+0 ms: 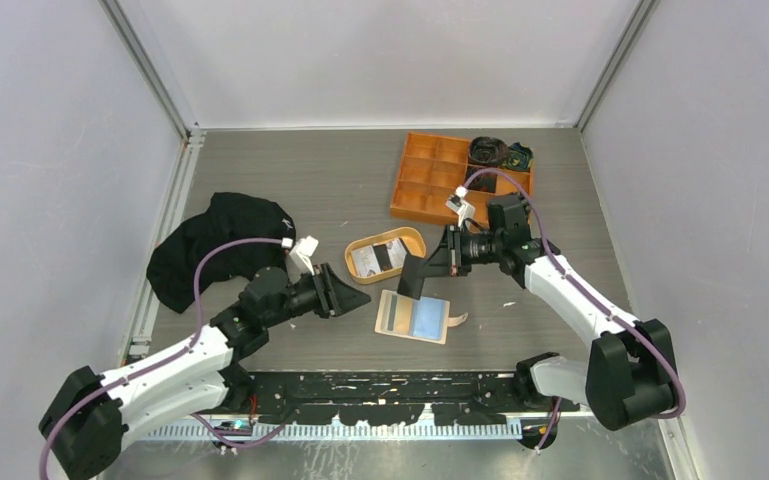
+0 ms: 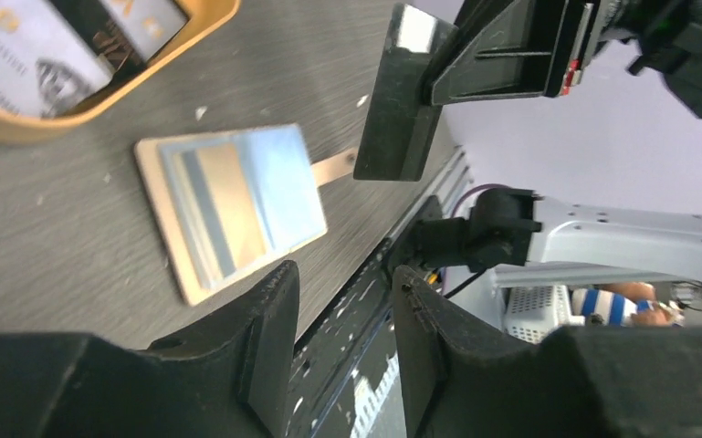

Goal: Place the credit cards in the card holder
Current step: Pick up the credit card from the storage box, then insert the credit card into the card holder.

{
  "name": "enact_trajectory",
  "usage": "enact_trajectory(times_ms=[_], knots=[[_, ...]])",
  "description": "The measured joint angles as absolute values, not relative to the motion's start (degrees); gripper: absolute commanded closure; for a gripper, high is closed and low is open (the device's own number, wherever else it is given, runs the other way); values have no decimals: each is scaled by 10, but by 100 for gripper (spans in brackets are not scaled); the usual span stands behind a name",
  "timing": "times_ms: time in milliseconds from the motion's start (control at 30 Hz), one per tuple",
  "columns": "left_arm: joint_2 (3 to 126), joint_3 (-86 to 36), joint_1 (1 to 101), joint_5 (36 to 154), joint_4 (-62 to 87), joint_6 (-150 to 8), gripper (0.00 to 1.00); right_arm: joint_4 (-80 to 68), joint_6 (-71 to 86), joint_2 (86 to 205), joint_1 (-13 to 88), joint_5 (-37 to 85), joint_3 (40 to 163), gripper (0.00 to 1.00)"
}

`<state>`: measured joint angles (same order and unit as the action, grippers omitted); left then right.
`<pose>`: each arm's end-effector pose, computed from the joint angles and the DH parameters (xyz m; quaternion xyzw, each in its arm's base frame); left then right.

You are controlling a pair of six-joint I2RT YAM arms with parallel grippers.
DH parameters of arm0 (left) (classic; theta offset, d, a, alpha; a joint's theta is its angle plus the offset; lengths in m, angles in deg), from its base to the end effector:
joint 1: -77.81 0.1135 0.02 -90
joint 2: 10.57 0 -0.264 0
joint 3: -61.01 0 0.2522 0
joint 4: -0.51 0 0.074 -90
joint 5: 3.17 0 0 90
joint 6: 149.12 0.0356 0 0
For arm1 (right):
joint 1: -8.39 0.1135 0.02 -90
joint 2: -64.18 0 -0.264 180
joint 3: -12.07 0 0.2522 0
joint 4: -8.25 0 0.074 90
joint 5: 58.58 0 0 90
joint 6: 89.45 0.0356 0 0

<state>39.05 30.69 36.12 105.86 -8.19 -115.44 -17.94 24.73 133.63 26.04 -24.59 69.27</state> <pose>0.1363 -0.1369 0.2114 0.0081 0.7661 -0.5589 0.3173 0.2267 0.1031 0.2488 -0.1586 0.8054 0.5320 0.2078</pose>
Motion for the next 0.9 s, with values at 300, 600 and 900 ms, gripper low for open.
enact_trajectory(times_ms=[300, 600, 900], knots=[[449, 262, 260, 926, 71, -1173, 56, -235, 264, 1319, 244, -152, 587, 99], [579, 242, 211, 842, 72, -1190, 53, -195, 277, 1335, 244, -125, 544, 99], [645, 230, 208, 819, 37, -1203, 53, -140, 299, 1411, 244, -106, 543, 99]])
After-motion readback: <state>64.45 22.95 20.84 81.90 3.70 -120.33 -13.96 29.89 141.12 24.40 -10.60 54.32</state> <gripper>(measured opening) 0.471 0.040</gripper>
